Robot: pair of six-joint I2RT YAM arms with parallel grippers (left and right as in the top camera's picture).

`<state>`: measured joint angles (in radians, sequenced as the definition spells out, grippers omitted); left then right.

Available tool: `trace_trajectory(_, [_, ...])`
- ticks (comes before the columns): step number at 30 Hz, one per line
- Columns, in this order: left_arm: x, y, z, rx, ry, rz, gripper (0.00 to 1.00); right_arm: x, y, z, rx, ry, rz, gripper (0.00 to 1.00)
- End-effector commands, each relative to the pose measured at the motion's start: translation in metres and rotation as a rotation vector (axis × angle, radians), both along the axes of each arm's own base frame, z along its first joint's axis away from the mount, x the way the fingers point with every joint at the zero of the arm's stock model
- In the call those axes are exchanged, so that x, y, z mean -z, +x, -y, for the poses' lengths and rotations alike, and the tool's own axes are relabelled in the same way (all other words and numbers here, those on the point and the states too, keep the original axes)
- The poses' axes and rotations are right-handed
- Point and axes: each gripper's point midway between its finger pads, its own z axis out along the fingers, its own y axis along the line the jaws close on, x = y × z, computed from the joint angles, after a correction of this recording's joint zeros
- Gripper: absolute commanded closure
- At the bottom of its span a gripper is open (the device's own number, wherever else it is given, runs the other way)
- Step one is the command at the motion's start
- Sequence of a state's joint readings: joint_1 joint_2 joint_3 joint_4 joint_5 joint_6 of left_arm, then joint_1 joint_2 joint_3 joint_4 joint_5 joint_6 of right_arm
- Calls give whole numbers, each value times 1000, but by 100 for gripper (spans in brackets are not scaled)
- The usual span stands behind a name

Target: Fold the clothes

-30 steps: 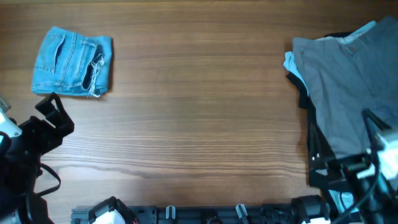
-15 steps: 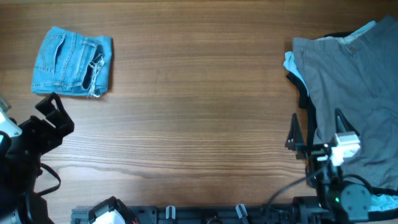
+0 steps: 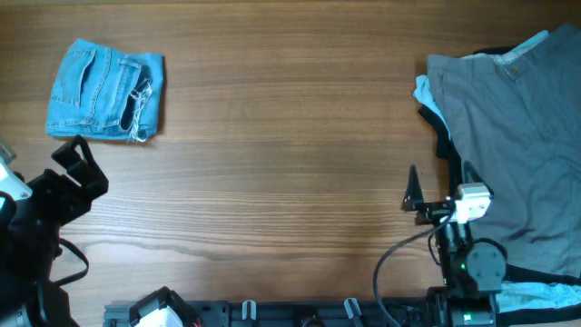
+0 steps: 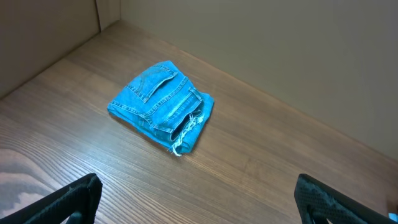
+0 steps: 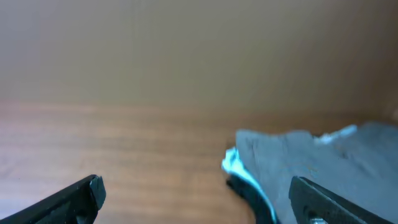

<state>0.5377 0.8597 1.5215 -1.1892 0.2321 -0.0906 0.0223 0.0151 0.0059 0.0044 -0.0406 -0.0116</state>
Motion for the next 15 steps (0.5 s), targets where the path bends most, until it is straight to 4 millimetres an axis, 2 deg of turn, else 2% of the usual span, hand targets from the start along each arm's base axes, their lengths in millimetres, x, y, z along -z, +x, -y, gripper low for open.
trace_trajectory(1, [0, 0, 0, 1, 8, 0, 0, 2, 1, 3, 18, 12, -8, 0])
trace_trajectory(15, [0, 0, 0, 1, 8, 0, 0, 3, 1, 3, 18, 12, -15, 0])
